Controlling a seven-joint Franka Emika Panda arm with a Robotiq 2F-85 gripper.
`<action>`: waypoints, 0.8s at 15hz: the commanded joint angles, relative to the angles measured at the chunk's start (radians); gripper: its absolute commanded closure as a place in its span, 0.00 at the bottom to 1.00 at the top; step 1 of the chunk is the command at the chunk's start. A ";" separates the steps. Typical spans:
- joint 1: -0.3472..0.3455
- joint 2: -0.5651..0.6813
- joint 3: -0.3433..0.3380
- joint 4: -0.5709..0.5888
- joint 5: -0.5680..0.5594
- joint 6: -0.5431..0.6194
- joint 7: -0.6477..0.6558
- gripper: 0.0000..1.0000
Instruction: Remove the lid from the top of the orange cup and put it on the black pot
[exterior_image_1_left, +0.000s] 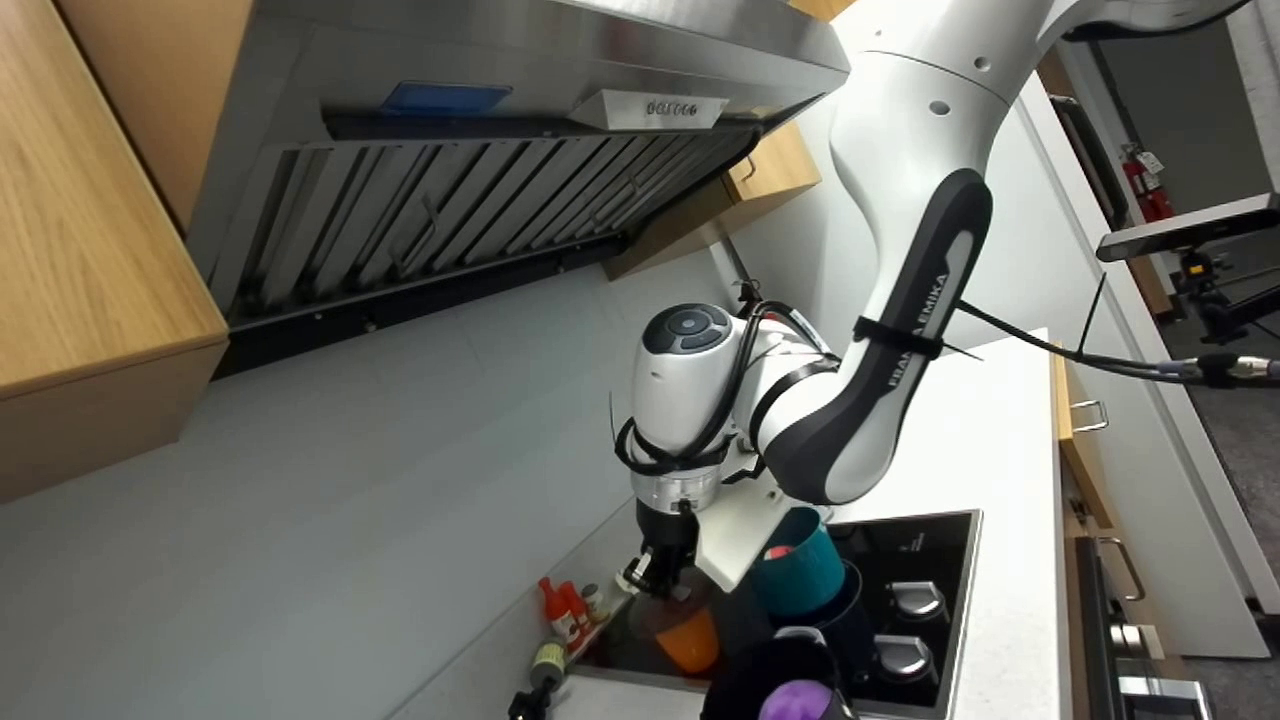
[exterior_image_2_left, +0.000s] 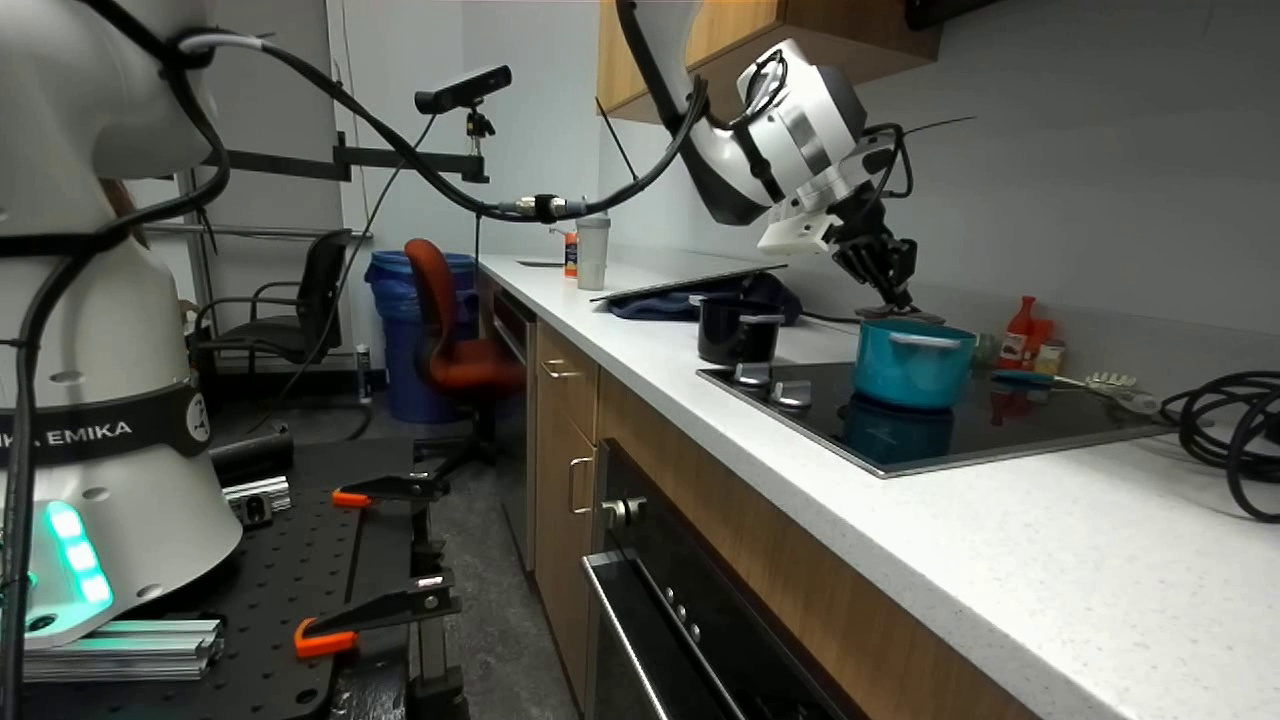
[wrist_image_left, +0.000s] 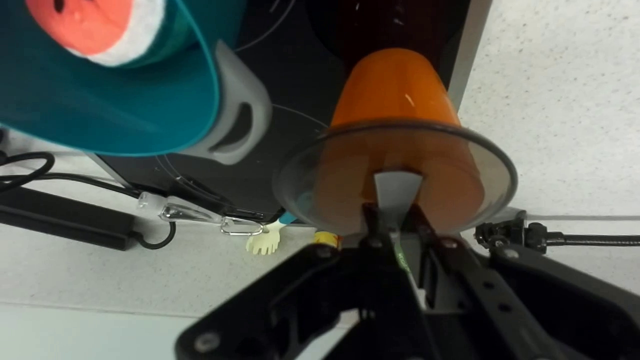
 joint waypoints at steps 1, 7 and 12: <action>0.021 -0.004 -0.016 0.018 -0.024 -0.015 0.027 0.96; 0.017 -0.072 -0.006 -0.032 -0.010 -0.030 0.025 0.96; 0.005 -0.138 0.007 -0.096 0.003 -0.030 0.001 0.96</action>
